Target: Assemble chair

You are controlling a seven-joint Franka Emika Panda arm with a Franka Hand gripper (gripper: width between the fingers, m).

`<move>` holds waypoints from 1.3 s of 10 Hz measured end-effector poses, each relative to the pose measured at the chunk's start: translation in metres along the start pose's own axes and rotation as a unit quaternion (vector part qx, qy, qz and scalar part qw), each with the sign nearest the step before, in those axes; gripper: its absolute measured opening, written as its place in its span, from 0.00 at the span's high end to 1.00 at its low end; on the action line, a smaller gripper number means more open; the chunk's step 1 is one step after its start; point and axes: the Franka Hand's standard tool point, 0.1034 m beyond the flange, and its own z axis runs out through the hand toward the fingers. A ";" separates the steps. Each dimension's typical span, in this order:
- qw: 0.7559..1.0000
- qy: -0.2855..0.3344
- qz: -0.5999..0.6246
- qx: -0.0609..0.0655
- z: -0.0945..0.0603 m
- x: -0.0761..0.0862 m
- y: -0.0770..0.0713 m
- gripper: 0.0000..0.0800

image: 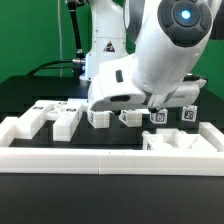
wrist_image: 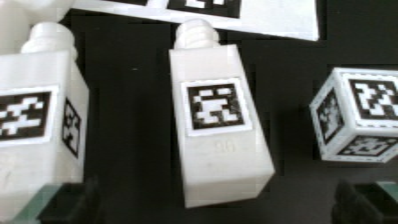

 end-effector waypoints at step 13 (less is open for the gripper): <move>1.000 -0.013 -0.002 -0.001 0.030 0.000 -0.003 0.64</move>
Offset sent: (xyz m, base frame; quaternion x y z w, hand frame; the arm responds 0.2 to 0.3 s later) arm -0.0127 0.0028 -0.0071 -0.0050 -0.0106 0.0083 0.9999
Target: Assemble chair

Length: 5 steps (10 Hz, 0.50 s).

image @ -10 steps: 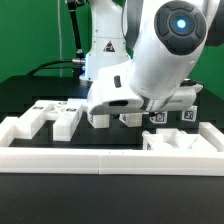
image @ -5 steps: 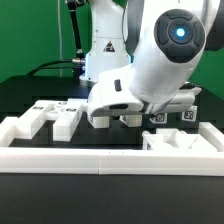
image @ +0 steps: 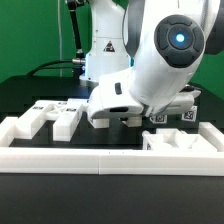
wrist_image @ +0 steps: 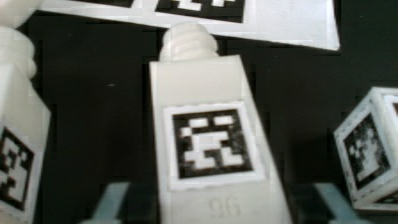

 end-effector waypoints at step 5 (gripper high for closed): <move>1.000 0.004 0.001 0.000 -0.006 0.001 0.001 0.64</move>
Offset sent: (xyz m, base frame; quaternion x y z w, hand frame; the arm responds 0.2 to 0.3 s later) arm 0.0067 0.0000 0.0041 0.0070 0.0009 -0.0061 1.0000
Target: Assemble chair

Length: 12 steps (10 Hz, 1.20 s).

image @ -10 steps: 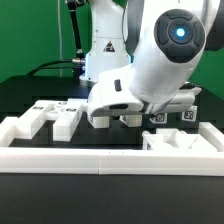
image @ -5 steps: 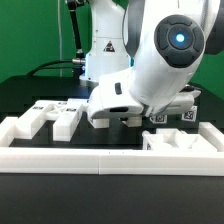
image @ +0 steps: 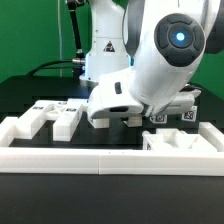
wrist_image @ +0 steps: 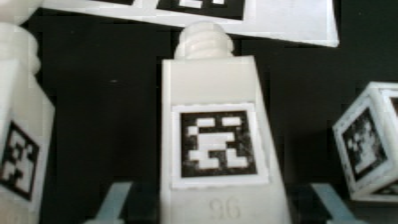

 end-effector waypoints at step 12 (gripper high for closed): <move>0.984 0.180 -0.005 -0.015 -0.097 0.010 -0.003 0.64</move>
Offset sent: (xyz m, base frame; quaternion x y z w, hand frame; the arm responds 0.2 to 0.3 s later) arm 0.0387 0.0180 0.0289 0.0195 -0.0003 -0.0047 0.9998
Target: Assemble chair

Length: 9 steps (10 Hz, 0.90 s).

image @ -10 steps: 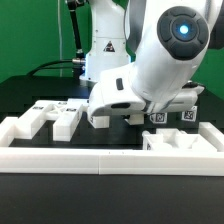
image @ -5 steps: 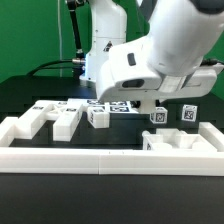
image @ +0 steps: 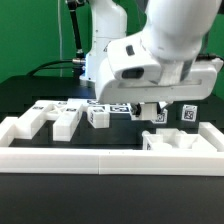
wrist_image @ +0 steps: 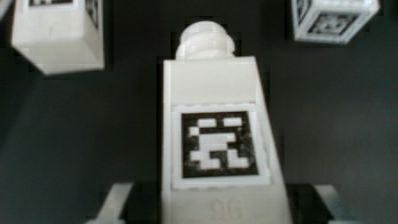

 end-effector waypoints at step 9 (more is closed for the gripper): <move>0.961 0.276 0.002 -0.026 -0.061 0.010 0.005 0.64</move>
Offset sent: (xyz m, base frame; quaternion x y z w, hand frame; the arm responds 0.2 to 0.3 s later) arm 0.0138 0.0064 0.0479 0.0182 0.1510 0.0114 0.9883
